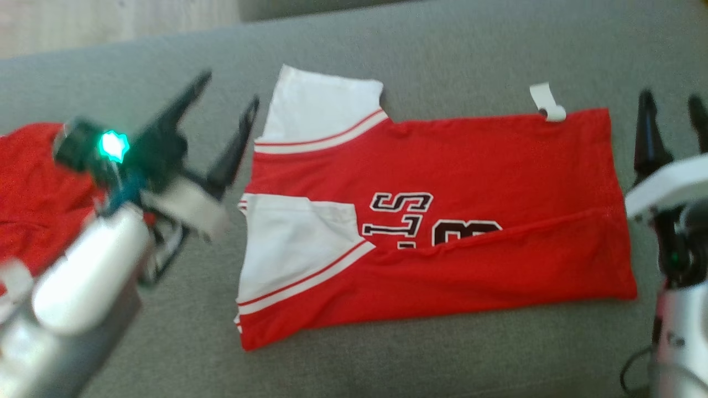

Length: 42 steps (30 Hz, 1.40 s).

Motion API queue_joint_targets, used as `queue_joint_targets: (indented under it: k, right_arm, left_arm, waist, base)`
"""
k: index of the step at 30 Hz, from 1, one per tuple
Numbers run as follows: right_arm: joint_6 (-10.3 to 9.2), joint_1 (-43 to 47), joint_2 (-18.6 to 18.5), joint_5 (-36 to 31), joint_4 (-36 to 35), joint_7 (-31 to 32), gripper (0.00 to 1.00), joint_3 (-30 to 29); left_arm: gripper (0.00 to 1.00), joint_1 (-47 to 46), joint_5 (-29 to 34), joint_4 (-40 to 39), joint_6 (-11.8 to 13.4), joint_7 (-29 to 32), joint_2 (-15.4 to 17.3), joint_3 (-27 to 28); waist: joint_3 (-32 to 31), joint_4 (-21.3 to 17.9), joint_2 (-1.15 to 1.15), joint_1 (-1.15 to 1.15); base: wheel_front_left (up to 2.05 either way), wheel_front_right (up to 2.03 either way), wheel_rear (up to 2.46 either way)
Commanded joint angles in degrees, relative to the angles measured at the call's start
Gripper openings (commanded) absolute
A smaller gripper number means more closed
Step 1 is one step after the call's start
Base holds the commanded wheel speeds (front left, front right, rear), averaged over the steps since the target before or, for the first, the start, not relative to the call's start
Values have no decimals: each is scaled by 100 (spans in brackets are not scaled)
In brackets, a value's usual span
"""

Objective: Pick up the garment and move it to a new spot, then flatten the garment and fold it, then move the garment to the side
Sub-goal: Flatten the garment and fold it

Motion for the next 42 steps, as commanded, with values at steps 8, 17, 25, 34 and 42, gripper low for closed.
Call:
queue_joint_targets:
  k: [8,17,25,34,42]
  right_arm:
    - [42,-1014,-243,-92,135,-238,100,626]
    - [42,-1459,-203,-40,418,-501,100,1051]
    - [42,-1581,-180,28,509,-665,100,1264]
    - [42,-1693,-99,167,499,-745,100,1380]
    - [42,-1741,-75,136,561,-773,100,1293]
  left_arm:
    - [100,-2113,-713,1085,-996,1517,363,-379]
    - [100,-3399,-2016,1829,-1008,2290,763,-1890]
    - [100,-3934,-2834,2563,-1009,2117,732,-2324]
    - [100,-4335,-3330,3101,-1009,2329,716,-2771]
    - [100,-4439,-3827,2942,-1009,2480,647,-3111]
  waist:
    - [944,-412,0,-1]
    - [1457,-777,0,-1]
    - [1708,-987,0,-1]
    - [1911,-1204,0,-1]
    - [1959,-1246,0,-1]
  base:
    - [0,0,0]
    - [0,0,0]
    - [0,0,0]
    - [0,0,0]
    - [0,0,0]
